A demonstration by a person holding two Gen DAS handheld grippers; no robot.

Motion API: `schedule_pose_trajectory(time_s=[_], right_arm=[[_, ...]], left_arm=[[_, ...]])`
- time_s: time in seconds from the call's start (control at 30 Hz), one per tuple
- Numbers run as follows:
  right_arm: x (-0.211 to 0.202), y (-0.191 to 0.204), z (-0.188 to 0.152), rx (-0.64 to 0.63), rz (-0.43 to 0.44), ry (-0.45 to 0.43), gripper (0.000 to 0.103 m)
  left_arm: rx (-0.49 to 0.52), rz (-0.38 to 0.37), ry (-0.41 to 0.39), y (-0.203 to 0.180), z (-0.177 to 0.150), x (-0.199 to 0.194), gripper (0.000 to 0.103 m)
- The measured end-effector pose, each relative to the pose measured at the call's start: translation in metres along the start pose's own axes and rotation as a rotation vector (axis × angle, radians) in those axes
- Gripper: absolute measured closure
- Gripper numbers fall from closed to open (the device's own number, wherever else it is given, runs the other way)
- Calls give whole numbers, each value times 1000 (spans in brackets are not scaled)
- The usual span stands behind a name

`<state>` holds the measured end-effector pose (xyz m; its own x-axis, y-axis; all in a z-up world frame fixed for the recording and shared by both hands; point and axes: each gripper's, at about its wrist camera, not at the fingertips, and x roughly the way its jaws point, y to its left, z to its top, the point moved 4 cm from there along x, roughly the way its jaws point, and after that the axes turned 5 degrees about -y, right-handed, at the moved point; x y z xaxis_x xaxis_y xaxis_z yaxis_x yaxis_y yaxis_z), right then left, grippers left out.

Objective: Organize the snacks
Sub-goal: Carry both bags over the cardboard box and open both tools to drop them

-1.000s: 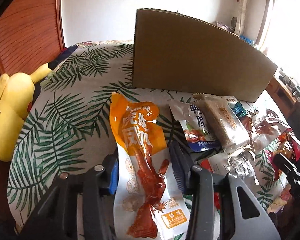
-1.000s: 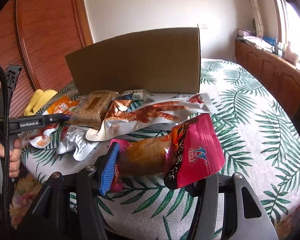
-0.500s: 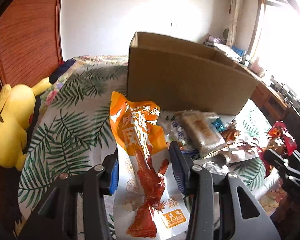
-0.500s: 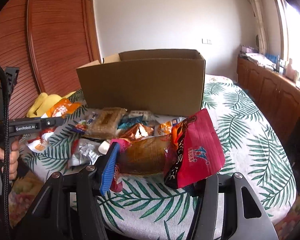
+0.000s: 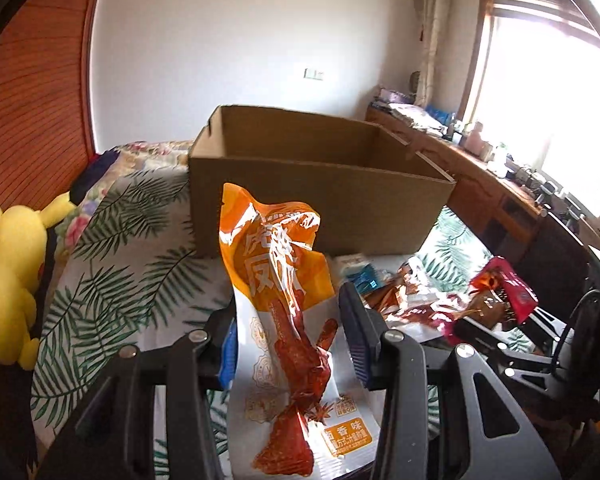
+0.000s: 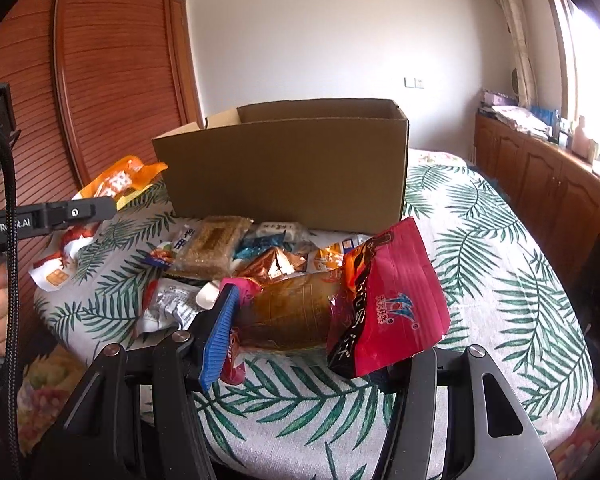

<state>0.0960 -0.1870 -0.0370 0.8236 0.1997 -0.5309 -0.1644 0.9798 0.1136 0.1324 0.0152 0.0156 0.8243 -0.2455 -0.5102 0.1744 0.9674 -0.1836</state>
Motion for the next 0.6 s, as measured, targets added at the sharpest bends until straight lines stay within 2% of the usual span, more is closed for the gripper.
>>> schedule_pose_trajectory(time_s=[0.33,0.6], right_arm=[[1,0,40,-48,26,-58,46],[27,-5,83,-84,42,-100,46]], left_arm=[[29,-43,-45,-11,42,17,60],[59,-52,-70,-9,80,44,60]])
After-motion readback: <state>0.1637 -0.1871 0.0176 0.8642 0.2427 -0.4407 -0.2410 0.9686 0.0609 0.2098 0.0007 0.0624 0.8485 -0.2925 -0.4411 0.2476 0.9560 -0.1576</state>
